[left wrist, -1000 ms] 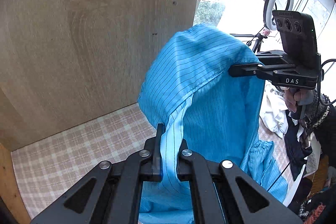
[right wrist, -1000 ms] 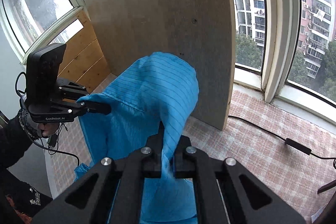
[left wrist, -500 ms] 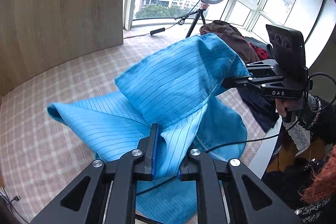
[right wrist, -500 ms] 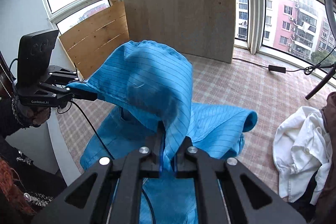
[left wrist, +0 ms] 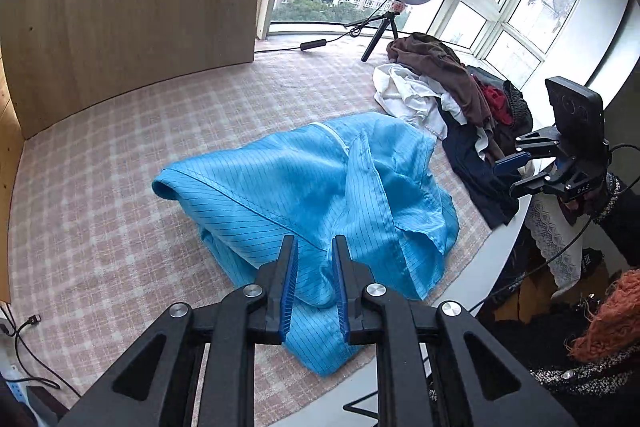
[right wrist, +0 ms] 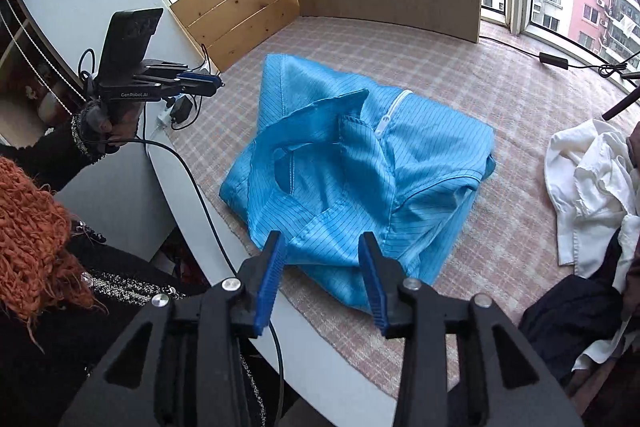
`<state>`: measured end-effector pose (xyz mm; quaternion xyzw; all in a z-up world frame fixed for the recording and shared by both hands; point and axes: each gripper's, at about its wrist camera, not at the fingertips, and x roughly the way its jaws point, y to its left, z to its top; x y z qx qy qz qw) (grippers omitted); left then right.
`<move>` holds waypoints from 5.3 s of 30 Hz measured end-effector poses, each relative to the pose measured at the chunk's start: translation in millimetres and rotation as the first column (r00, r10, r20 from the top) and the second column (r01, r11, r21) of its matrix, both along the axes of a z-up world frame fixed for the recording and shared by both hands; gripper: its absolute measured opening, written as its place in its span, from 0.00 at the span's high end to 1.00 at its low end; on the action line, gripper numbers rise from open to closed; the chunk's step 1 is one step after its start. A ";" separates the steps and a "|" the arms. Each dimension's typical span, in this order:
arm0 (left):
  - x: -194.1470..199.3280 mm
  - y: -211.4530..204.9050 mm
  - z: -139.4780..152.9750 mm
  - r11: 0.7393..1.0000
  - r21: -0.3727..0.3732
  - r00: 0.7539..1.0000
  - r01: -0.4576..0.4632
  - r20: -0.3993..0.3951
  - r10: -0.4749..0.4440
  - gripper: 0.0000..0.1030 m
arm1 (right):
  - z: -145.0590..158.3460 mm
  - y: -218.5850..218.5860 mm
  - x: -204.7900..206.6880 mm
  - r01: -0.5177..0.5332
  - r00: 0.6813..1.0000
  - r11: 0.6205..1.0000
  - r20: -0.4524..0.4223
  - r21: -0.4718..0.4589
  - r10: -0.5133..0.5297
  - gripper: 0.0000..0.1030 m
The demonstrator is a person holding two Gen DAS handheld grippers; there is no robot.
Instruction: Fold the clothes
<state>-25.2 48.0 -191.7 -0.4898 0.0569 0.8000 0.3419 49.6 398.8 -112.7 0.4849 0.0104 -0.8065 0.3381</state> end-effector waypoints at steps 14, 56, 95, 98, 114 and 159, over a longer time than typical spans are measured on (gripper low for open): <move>10.8 73.6 -96.9 0.986 -0.024 0.959 0.165 0.238 -0.155 0.76 | -115.1 -51.5 -57.9 0.080 0.987 0.972 0.116 0.219 -0.107 0.60; -54.3 -94.1 -57.5 0.957 0.241 0.987 -0.162 0.054 0.153 0.75 | 17.0 -208.2 -141.2 -0.044 0.996 0.885 -0.052 0.463 0.077 0.97; -10.0 40.9 -96.0 0.990 0.122 0.855 -0.072 0.519 -0.002 0.62 | -99.3 -57.8 -78.2 0.419 0.848 0.893 0.279 0.167 -0.450 0.51; -9.5 45.1 -103.9 0.990 0.092 0.848 -0.103 0.529 0.039 0.98 | -103.1 -66.6 -79.1 0.349 0.892 0.926 0.250 0.146 -0.376 0.54; -198.7 36.9 40.5 0.966 0.117 0.951 -0.230 0.239 0.198 0.93 | 3.9 -8.3 -249.0 0.308 0.951 0.951 0.022 -0.024 -0.308 0.86; -190.1 -63.6 -80.1 0.936 0.074 0.928 -0.344 0.180 0.327 0.60 | -55.9 -151.1 -290.7 -0.174 0.978 0.982 0.132 0.074 0.163 0.60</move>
